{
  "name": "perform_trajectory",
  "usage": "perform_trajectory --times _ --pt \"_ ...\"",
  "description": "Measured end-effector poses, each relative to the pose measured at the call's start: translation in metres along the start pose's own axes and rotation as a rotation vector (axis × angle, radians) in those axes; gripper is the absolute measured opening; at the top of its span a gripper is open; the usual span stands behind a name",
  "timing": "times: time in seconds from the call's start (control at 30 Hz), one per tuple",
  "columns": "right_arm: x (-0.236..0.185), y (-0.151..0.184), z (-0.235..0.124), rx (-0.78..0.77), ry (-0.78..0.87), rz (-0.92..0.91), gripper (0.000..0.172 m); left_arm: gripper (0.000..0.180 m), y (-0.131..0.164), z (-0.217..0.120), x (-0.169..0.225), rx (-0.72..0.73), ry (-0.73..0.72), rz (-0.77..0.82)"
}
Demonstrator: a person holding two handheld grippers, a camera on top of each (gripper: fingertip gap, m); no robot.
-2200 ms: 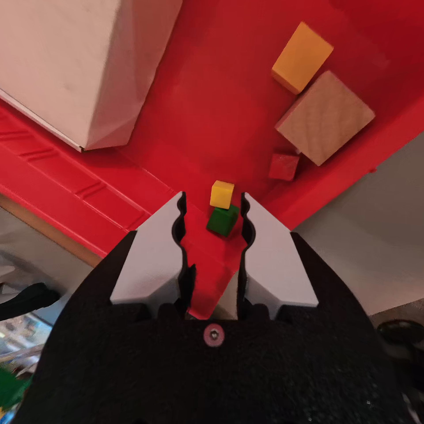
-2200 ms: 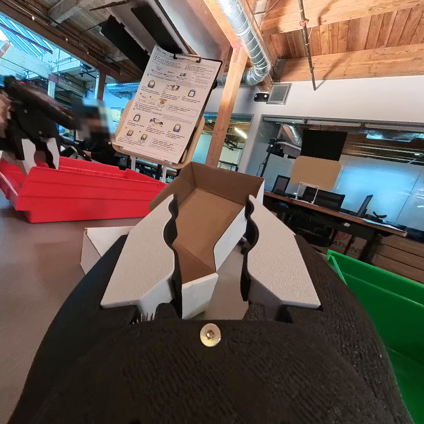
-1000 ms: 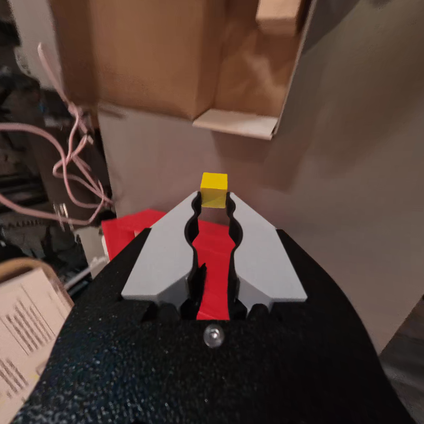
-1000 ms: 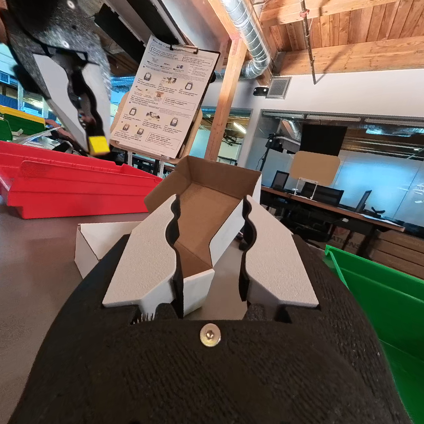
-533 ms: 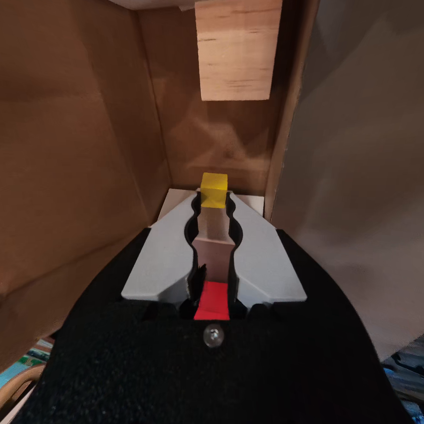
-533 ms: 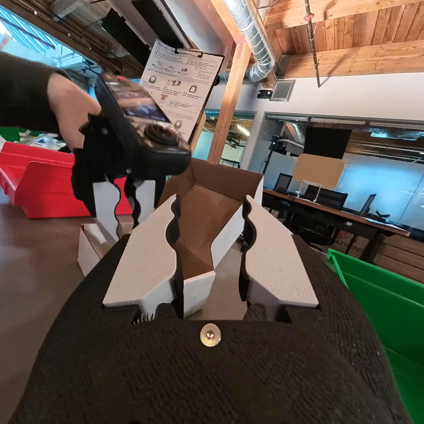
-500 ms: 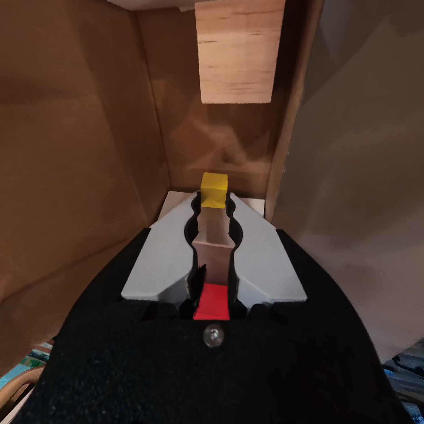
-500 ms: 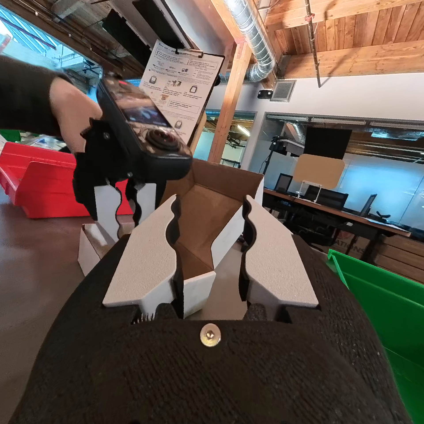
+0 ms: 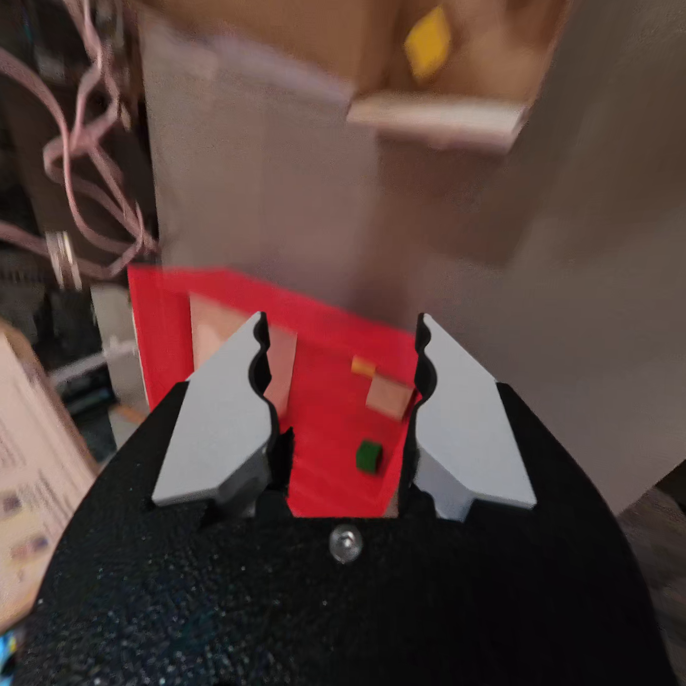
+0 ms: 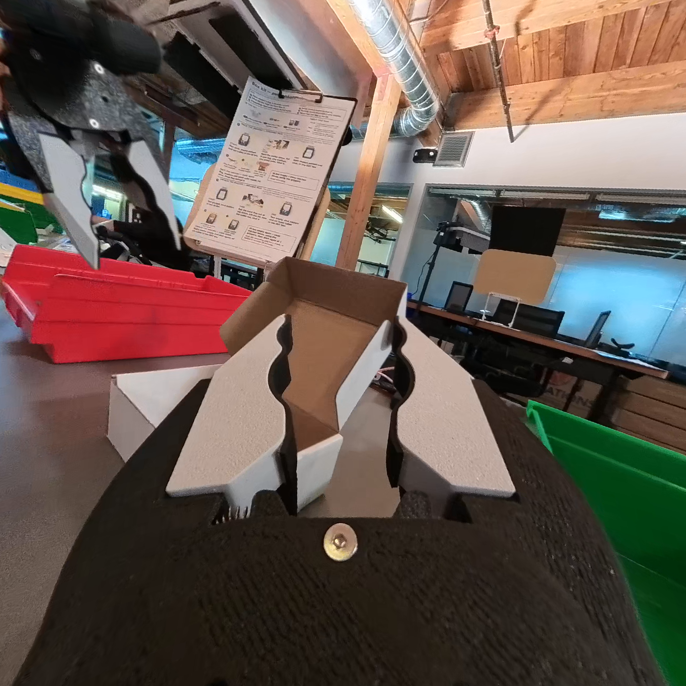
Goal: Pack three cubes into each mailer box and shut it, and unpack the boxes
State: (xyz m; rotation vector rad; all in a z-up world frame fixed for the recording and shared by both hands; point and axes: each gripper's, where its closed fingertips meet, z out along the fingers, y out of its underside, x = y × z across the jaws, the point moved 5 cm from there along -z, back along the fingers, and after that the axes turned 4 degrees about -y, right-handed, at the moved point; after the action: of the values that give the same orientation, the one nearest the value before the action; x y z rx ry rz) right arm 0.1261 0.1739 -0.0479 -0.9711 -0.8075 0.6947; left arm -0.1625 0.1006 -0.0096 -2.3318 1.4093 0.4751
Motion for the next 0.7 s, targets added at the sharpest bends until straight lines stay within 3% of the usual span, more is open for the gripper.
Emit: perform_trajectory --times 0.03,0.17,0.3,0.5,0.7 --pt "-0.002 0.0 0.001 -0.001 -0.007 -0.002 0.053 0.077 0.025 -0.002 -0.006 -0.056 -0.015 -0.046" --pt "-0.01 0.0 0.004 -0.008 -0.035 -0.024 0.053 0.068 0.112 0.013 -0.008 -0.279 0.041 -0.183" --pt "-0.013 0.002 0.005 -0.022 -0.043 -0.052 0.053 0.056 0.165 0.041 -0.002 -0.441 0.096 -0.228" --pt "-0.008 0.005 0.005 -0.03 -0.03 -0.039 0.053 0.046 0.191 0.069 -0.004 -0.536 0.136 -0.204" --pt "-0.005 0.006 0.004 -0.033 -0.024 -0.015 0.053 0.034 0.199 0.08 0.0 -0.581 0.232 -0.311"
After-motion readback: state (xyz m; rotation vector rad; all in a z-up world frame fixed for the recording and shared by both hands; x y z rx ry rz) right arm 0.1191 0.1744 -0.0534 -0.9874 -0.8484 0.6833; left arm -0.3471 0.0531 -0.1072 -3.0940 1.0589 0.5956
